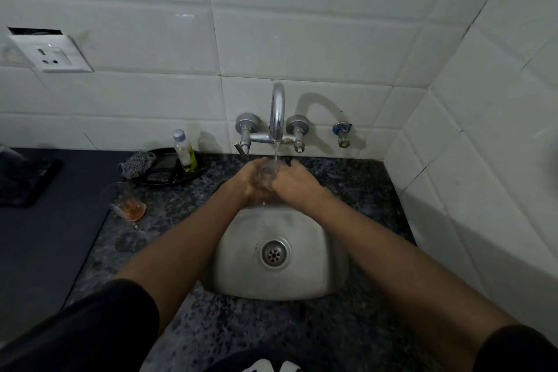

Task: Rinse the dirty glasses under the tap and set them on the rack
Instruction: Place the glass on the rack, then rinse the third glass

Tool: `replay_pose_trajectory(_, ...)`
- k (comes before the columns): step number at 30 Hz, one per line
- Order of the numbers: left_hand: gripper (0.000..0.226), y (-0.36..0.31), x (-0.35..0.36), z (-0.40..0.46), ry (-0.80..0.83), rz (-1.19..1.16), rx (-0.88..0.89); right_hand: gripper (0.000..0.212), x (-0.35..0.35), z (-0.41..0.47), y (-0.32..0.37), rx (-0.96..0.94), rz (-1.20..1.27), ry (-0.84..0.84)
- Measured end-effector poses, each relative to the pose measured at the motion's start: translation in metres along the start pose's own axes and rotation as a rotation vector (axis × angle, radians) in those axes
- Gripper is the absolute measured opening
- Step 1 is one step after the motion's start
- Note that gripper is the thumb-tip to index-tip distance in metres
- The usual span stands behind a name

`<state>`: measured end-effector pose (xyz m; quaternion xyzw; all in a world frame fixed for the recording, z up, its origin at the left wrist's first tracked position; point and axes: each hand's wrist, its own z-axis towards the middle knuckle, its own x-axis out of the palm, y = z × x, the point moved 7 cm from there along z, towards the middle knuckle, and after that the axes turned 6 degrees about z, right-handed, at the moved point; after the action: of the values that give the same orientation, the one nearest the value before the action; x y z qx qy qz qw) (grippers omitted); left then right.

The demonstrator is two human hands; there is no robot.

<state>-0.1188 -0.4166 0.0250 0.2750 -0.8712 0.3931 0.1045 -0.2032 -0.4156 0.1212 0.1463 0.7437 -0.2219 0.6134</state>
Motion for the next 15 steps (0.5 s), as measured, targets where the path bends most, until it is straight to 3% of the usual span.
replay_pose_trajectory(3,0.041,-0.004,0.004,0.0,-0.028,-0.016,0.017,0.044,0.009,0.001,-0.006,0.122,0.282,0.026)
replay_pose_trajectory(6,0.047,-0.002,0.004,0.001,-0.065,-0.08,0.05,0.03,0.006,0.003,-0.008,0.216,0.607,0.076)
replay_pose_trajectory(9,0.038,0.006,0.002,0.002,-0.055,-0.101,-0.009,0.026,0.008,-0.002,-0.008,0.13,0.491,0.176)
replay_pose_trajectory(13,0.061,-0.002,0.008,-0.005,-0.046,-0.062,-0.01,0.044,0.003,-0.002,-0.012,0.037,0.218,0.0)
replay_pose_trajectory(15,0.057,-0.005,0.008,-0.003,-0.091,-0.057,-0.002,0.045,0.014,0.0,-0.011,0.136,0.305,0.073)
